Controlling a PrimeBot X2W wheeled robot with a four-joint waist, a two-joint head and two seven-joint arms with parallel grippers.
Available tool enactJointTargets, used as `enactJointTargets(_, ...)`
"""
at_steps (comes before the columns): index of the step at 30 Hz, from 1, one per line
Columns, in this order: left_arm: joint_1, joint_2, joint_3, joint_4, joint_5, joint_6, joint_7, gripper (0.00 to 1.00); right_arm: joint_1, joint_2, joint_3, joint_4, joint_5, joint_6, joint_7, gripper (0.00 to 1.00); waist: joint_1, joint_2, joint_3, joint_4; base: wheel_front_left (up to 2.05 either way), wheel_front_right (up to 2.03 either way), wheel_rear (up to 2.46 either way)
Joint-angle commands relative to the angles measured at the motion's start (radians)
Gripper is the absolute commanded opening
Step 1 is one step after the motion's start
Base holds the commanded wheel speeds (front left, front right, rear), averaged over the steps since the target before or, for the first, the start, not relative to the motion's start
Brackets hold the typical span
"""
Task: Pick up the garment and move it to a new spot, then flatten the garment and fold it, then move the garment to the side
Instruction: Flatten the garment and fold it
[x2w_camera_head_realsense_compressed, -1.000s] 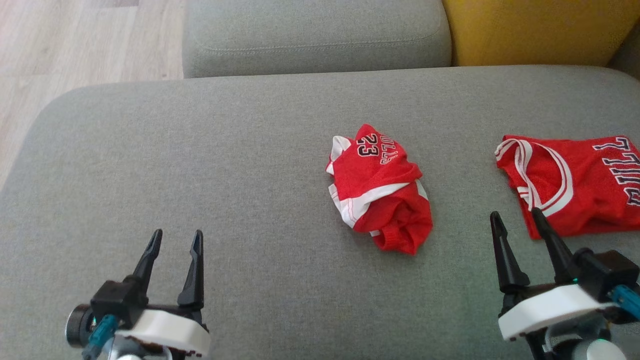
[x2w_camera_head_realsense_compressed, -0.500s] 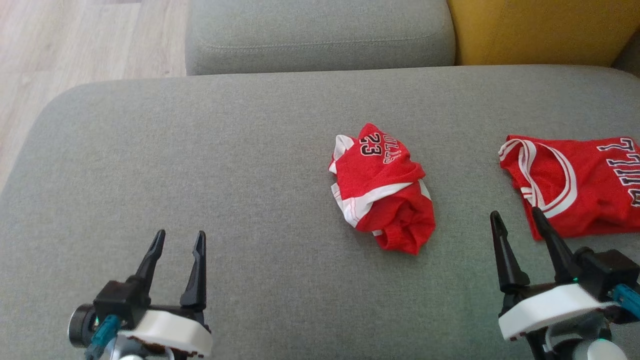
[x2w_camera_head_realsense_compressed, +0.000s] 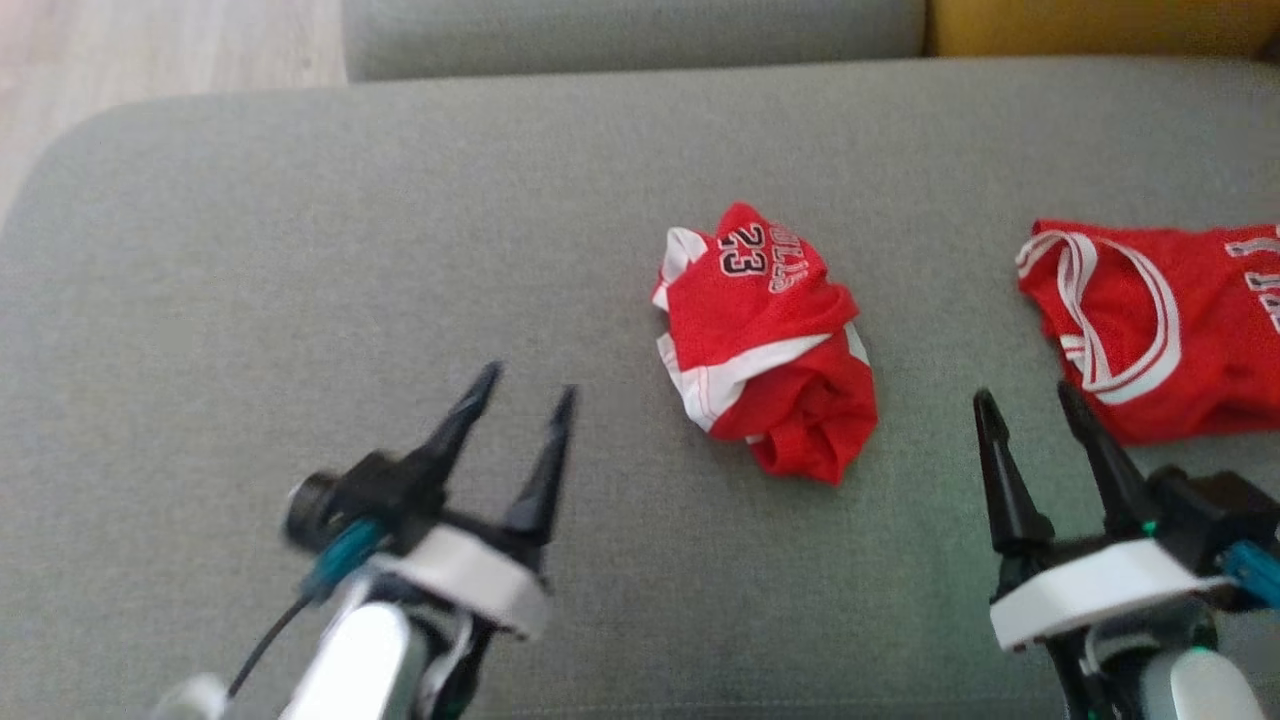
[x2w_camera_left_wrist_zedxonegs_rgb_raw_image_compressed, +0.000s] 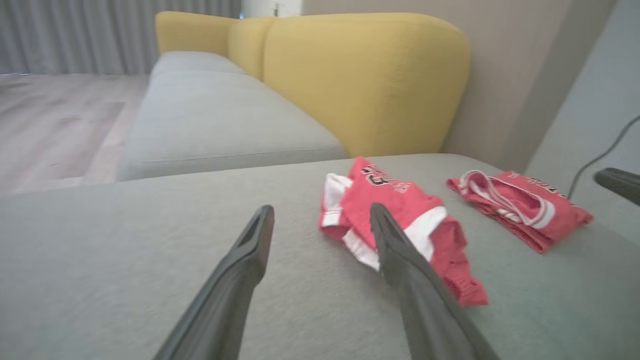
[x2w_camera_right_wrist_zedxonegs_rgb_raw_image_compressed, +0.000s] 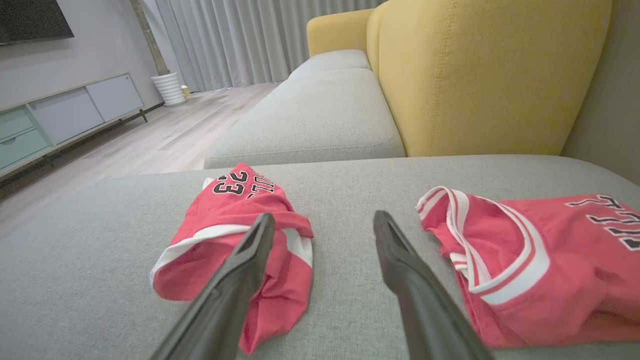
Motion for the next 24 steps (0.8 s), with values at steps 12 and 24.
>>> enactJointTargets(12, -0.237, -0.046, -0.147, 0.147, -0.037, -0.065, 0.083, 1.00, -0.104, -0.005, 0.040, -0.012, 0.007, -0.001, -0.028, 1.00, 0.0000, -0.0001, 0.140, -0.132, 0.00, 0.00, 0.00)
enactJointTargets(24, -0.298, -0.008, -0.130, 0.176, -0.024, -0.021, 0.017, 0.00, -0.116, -0.005, 0.032, 0.018, 0.033, -0.001, -0.053, 1.00, 0.0000, -0.0001, 0.148, -0.136, 0.00, 0.00, 0.00)
